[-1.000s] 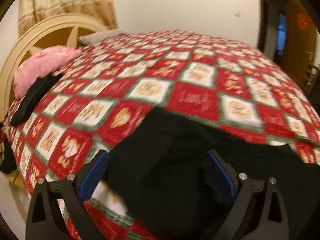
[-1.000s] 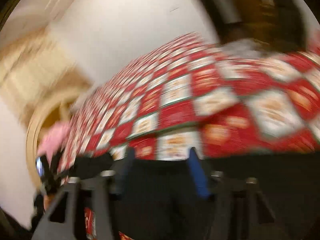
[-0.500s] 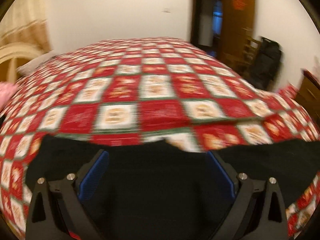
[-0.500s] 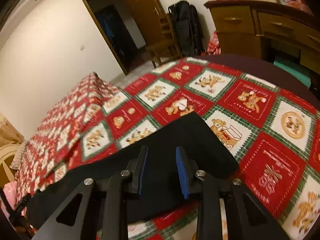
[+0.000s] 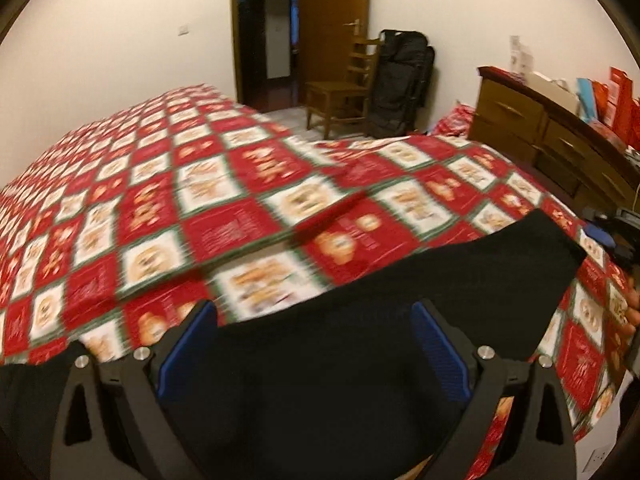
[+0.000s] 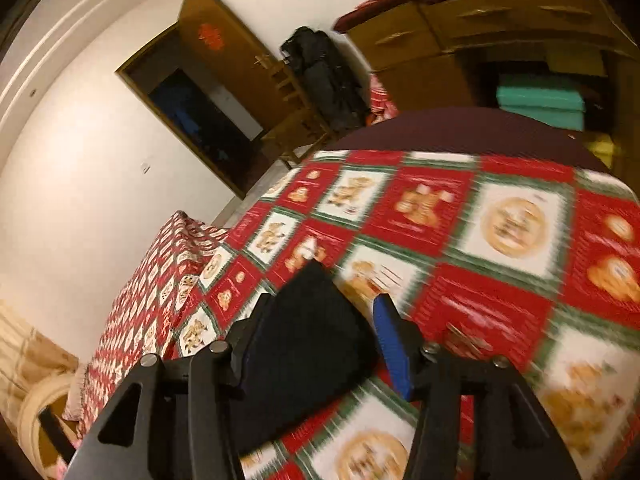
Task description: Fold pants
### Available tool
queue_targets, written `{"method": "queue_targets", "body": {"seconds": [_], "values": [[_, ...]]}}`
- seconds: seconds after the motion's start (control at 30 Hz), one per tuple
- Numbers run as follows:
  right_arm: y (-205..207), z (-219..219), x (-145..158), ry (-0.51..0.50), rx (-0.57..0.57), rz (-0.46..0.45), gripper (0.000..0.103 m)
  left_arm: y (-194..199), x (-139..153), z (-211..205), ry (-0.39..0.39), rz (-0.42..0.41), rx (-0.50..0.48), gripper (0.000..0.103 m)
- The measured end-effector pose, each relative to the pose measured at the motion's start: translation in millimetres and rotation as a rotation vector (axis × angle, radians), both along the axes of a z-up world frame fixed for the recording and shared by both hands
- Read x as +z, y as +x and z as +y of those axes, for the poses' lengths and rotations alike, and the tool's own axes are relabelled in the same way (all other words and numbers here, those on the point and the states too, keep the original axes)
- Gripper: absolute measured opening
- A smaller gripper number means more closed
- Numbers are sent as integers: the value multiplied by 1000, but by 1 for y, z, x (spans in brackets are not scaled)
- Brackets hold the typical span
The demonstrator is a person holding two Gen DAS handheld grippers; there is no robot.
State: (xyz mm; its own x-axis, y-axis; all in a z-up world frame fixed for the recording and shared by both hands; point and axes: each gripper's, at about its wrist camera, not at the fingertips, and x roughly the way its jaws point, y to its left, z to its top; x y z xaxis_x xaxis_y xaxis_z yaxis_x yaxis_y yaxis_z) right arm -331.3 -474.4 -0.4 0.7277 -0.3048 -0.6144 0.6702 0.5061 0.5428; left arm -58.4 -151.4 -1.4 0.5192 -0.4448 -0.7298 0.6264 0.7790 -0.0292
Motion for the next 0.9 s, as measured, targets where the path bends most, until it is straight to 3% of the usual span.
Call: {"method": "queue_targets", "body": {"seconds": [0.23, 0.33, 0.53, 0.6, 0.63, 0.67, 0.9], "values": [[12, 16, -25, 40, 14, 113, 53, -7, -8, -60, -10, 7, -51, 99], [27, 18, -39, 75, 13, 109, 53, -8, -16, -73, 21, -10, -45, 99], [54, 25, -40, 6, -5, 132, 53, 0, -40, -82, 71, 51, 4, 99], [56, 23, -40, 8, -16, 134, 44, 0, -44, -82, 62, 56, 9, 100], [58, 22, -42, 10, -17, 144, 26, 0, -45, -82, 60, 56, 12, 101], [57, 19, -44, 14, -18, 153, 13, 1, -46, -83, 57, 59, 14, 101], [58, 16, -45, 27, 21, 120, 9, -5, -48, -84, 55, -1, 17, 103]]}}
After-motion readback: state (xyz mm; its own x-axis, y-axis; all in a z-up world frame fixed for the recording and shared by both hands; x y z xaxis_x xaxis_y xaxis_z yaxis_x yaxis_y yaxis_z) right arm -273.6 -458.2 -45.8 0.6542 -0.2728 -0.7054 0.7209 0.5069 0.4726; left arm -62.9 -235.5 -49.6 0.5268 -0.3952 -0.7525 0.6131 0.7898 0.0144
